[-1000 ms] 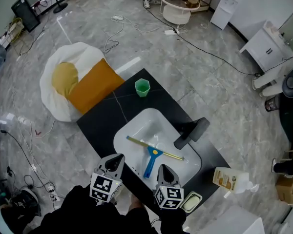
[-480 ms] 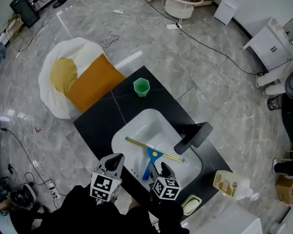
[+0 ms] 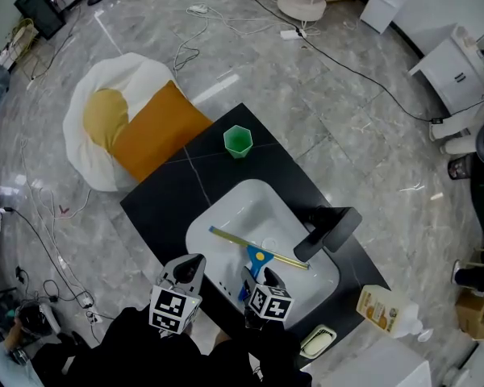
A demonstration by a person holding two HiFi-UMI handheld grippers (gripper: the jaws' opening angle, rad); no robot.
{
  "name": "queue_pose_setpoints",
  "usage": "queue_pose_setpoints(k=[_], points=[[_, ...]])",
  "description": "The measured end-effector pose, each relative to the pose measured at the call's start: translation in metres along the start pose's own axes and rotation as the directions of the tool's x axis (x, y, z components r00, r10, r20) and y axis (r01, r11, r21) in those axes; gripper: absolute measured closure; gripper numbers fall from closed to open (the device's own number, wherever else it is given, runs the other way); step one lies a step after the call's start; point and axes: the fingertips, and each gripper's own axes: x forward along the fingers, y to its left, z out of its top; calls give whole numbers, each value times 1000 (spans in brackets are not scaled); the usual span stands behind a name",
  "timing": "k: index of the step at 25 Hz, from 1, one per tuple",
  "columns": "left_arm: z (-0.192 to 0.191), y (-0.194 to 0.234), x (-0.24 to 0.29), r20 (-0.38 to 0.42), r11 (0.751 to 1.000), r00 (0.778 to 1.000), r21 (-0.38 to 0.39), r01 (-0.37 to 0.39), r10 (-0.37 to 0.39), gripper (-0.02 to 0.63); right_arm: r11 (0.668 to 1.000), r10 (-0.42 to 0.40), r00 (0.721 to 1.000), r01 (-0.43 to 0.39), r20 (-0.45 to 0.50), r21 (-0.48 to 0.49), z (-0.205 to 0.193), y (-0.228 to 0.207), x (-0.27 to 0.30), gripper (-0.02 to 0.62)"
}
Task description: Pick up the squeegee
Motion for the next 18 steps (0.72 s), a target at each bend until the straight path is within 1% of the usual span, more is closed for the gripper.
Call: queue_pose_setpoints(k=[7,11,15,17,18], points=[[-11,7,3,-26,1000,1000,-21,-8,7,581,1000,-8,998,9,-56,18,-8,-4,18,288],[-16,11,4,-31,999,999,-29,-14,13,581,1000,-8,997,10,-78,27,-11,-3,25,310],[-20,14,5,-36,999,999,-34,-18,17,581,1000,-6,997,8,-80,29,-10,0,29,359],[-22,15,5,-40,999,999,-33,-21,20,581,1000,-11,997,13,-76,27,-9,2,30,404],[-21,15,5,-40,999,999,-35,-21,20,581,999,-13,997,15,-72,29,-9,2,30,410]])
